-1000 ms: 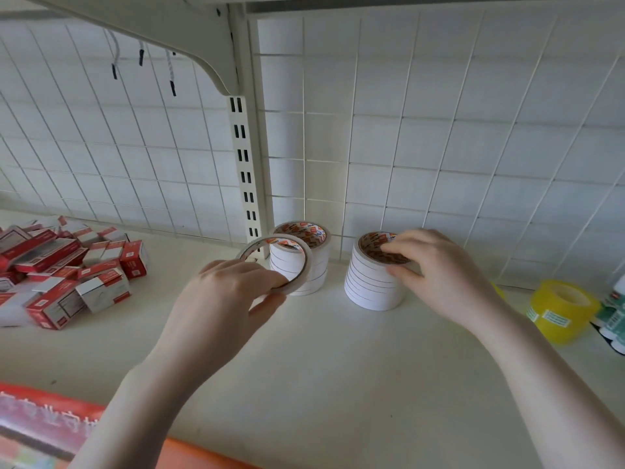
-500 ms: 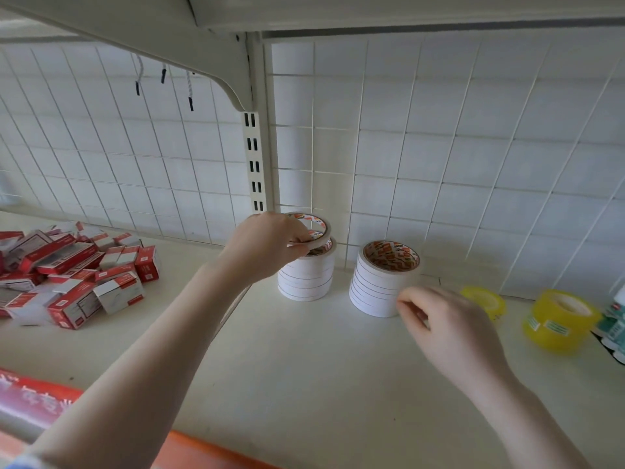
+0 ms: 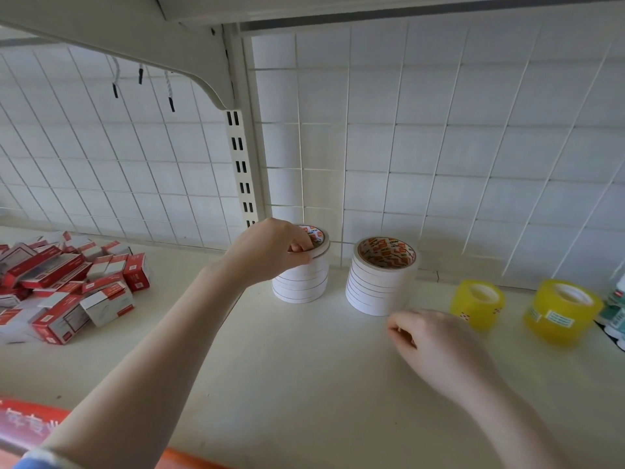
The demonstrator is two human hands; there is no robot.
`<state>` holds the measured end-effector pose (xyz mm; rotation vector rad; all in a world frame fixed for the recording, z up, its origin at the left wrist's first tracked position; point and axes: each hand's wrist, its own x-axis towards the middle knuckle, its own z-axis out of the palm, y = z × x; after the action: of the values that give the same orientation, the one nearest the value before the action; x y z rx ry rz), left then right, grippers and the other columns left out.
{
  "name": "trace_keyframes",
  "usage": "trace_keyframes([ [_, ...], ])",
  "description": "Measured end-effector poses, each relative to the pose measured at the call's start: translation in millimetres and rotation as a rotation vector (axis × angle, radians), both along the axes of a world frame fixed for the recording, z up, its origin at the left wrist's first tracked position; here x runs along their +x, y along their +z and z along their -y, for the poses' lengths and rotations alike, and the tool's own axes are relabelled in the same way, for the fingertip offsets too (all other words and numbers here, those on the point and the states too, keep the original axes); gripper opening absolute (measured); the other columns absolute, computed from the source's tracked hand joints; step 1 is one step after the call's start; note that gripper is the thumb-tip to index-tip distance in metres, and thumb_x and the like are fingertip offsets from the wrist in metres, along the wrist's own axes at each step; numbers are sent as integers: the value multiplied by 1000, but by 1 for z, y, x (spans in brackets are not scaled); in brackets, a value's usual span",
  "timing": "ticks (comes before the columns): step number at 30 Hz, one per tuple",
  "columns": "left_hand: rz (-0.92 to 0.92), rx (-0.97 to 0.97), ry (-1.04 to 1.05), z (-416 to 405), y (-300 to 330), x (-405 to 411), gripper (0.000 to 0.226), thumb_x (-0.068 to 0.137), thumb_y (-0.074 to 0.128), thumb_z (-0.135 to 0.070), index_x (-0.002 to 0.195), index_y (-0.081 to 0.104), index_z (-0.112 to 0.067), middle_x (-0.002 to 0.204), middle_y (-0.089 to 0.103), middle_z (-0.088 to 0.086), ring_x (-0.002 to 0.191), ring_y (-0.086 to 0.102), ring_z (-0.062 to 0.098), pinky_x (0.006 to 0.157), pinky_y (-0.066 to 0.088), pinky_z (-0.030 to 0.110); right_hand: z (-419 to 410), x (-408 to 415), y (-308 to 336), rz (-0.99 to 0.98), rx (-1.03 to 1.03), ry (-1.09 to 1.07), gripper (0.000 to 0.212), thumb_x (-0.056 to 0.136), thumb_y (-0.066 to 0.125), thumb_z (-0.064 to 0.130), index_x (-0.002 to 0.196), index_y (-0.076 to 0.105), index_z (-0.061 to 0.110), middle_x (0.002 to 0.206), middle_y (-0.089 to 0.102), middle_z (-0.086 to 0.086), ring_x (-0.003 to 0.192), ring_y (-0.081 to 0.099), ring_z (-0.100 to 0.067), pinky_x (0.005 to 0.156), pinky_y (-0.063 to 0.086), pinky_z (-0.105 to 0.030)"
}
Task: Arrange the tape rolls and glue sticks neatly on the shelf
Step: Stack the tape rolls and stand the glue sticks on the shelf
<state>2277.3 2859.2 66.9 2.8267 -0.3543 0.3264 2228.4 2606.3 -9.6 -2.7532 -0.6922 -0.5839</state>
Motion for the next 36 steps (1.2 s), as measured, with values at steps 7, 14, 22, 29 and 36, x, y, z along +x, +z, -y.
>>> trace_keyframes([
  [7,-14,-15,-5,2,1,0,9,84,63,-27,88,71,-27,76,62,-12,79,57,13,75,51,35,1,-3,5,-142,-49,-41,14,91,47,26,84,58,19,78,62,1,74,56,-19,63,40,-33],
  [14,-91,-100,-30,1,5,4,10,81,69,-24,91,72,-26,74,59,-17,77,57,8,74,47,23,1,1,4,-164,-60,-48,17,93,44,29,89,57,19,84,63,3,79,56,-16,67,42,-30],
  [22,-66,-42,14,6,5,2,14,80,64,-22,91,71,-27,76,62,-12,78,57,13,75,51,33,2,-2,7,-153,-60,-31,18,93,42,28,90,57,19,88,61,4,83,56,-16,69,42,-30],
  [29,-78,-34,62,13,9,1,5,80,64,-28,80,67,-25,87,66,-2,86,60,21,79,51,36,3,-2,8,-166,-68,-30,18,94,41,28,91,58,20,92,58,7,84,55,-13,69,39,-26],
  [36,-73,-6,106,16,10,-2,10,80,66,-28,87,73,-25,91,68,2,90,61,23,81,51,40,7,-1,7,-190,-64,-51,19,94,41,27,92,59,21,94,59,6,86,55,-13,72,43,-28],
])
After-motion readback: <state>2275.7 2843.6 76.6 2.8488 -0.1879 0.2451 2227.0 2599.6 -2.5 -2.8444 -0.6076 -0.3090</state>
